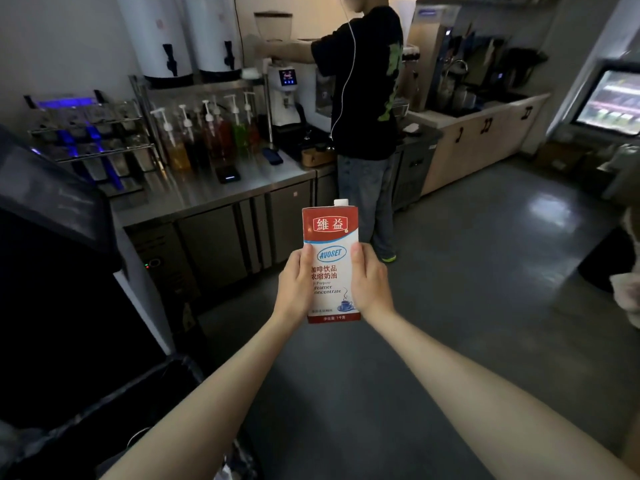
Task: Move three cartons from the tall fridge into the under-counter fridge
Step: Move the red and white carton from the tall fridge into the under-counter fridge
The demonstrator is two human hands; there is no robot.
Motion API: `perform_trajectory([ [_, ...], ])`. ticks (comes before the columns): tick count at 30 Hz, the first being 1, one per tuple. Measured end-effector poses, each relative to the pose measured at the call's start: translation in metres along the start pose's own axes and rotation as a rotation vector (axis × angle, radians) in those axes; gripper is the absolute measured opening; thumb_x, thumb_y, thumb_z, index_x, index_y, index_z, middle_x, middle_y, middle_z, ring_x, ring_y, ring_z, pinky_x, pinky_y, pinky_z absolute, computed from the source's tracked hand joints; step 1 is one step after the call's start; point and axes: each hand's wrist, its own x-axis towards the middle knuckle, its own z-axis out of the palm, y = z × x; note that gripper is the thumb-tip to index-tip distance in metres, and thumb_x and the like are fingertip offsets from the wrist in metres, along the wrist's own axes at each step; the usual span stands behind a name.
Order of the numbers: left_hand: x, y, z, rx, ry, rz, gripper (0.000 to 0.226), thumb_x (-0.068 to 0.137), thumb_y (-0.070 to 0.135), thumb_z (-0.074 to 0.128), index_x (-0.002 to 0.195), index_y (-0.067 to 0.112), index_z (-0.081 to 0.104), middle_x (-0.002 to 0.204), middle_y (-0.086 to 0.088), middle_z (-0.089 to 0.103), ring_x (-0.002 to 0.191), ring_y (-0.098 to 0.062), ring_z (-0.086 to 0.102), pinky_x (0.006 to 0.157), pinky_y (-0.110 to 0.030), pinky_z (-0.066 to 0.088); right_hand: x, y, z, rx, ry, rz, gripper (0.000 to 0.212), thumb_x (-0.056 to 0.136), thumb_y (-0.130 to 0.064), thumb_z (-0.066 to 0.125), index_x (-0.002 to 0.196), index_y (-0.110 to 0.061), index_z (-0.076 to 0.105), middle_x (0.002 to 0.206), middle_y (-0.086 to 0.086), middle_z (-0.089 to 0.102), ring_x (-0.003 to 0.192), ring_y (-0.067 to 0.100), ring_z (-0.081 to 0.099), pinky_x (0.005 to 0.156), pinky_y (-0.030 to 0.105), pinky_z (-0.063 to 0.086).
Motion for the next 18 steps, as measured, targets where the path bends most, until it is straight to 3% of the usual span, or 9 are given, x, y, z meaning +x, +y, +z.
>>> perform_trajectory([
  [3, 0.029, 0.000, -0.004, -0.006, 0.001, -0.014, 0.041, 0.106, 0.055, 0.042, 0.112, 0.021, 0.063, 0.111, 0.000, 0.077, 0.104, -0.017, 0.075, 0.100, -0.051, 0.057, 0.027, 0.003, 0.015, -0.016, -0.014, 0.001, 0.058, 0.093, -0.078, 0.024, 0.101, -0.031, 0.056, 0.092, -0.014, 0.071, 0.085, 0.000, 0.068, 0.070, 0.030, 0.055],
  [6, 0.056, -0.001, -0.006, -0.007, -0.001, -0.022, 0.040, 0.106, 0.054, 0.042, 0.112, 0.020, 0.063, 0.111, -0.001, 0.077, 0.104, -0.018, 0.075, 0.100, -0.051, 0.057, 0.049, 0.005, 0.028, 0.009, -0.036, 0.003, 0.063, 0.090, -0.082, 0.023, 0.103, -0.030, 0.056, 0.089, -0.020, 0.069, 0.082, -0.007, 0.068, 0.059, 0.011, 0.048],
  [8, 0.072, -0.002, -0.007, -0.007, -0.003, -0.026, 0.039, 0.106, 0.053, 0.042, 0.111, 0.021, 0.062, 0.110, 0.000, 0.077, 0.102, -0.017, 0.076, 0.099, -0.050, 0.058, 0.062, 0.008, 0.035, 0.028, -0.043, 0.004, 0.068, 0.088, -0.084, 0.022, 0.104, -0.027, 0.056, 0.089, -0.021, 0.069, 0.081, -0.011, 0.066, 0.056, 0.008, 0.046],
  [11, 0.101, -0.007, -0.005, -0.003, 0.006, -0.027, 0.040, 0.106, 0.054, 0.041, 0.112, 0.020, 0.062, 0.110, -0.001, 0.077, 0.101, -0.017, 0.076, 0.098, -0.050, 0.058, 0.091, 0.016, 0.046, 0.008, -0.064, 0.006, 0.065, 0.089, -0.082, 0.022, 0.104, -0.028, 0.056, 0.090, -0.019, 0.069, 0.082, -0.010, 0.067, 0.058, 0.013, 0.048],
  [15, 0.144, -0.013, 0.004, 0.023, 0.054, -0.024, 0.045, 0.104, 0.060, 0.041, 0.108, 0.021, 0.064, 0.107, 0.001, 0.078, 0.099, -0.016, 0.076, 0.097, -0.049, 0.059, 0.135, 0.031, 0.059, 0.017, -0.093, 0.014, 0.066, 0.089, -0.082, 0.023, 0.105, -0.028, 0.056, 0.095, -0.013, 0.073, 0.082, -0.002, 0.070, 0.067, 0.029, 0.059],
  [18, 0.182, -0.018, 0.014, 0.044, 0.084, -0.023, 0.047, 0.102, 0.064, 0.040, 0.107, 0.023, 0.063, 0.103, 0.004, 0.078, 0.095, -0.013, 0.077, 0.094, -0.045, 0.061, 0.175, 0.043, 0.068, 0.022, -0.124, -0.005, 0.078, 0.082, -0.091, 0.019, 0.107, -0.027, 0.057, 0.095, -0.012, 0.074, 0.080, -0.002, 0.071, 0.065, 0.027, 0.059],
])
